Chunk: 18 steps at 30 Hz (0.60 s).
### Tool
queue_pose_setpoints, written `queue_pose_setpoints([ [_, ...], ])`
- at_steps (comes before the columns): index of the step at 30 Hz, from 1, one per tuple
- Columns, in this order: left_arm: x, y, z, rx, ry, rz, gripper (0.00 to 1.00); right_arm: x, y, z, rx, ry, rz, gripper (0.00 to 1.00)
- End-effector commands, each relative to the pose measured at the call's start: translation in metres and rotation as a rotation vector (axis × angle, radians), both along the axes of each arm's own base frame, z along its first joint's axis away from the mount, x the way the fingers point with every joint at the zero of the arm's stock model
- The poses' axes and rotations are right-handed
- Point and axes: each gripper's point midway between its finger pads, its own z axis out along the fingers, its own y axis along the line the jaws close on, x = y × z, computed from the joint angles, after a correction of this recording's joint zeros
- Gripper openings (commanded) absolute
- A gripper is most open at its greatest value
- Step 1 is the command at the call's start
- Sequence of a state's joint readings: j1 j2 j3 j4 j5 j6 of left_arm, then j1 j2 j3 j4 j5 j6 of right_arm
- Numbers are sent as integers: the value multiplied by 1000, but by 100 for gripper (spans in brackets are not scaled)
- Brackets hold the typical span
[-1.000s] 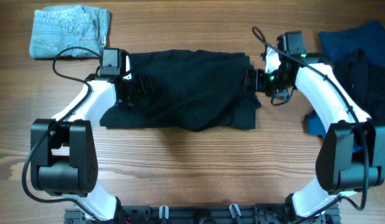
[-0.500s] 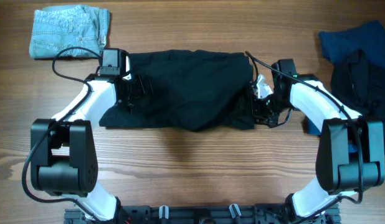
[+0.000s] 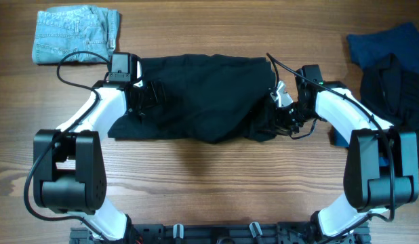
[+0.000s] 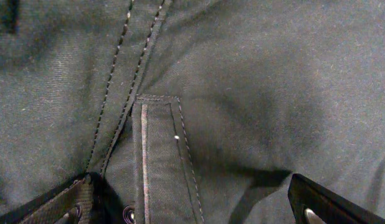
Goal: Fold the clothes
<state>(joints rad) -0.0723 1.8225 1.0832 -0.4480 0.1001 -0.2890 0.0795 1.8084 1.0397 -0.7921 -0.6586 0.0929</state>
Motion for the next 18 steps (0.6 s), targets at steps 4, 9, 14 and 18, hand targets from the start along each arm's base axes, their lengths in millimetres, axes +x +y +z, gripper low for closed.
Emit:
queue_pose_setpoints([
  [4,-2,9,-7,52,15,-7,99,14,-14,-5,-69,4,-103,4],
  [9,0,28,-8,86,13,11,94,27,-59,-9,-205,-1,-250,5],
  [14,4,55,-6,80,0,91,91,37,-97,7,-223,-40,-383,5],
  [18,4,72,-6,80,-3,134,91,41,-111,20,-226,-90,-407,4],
])
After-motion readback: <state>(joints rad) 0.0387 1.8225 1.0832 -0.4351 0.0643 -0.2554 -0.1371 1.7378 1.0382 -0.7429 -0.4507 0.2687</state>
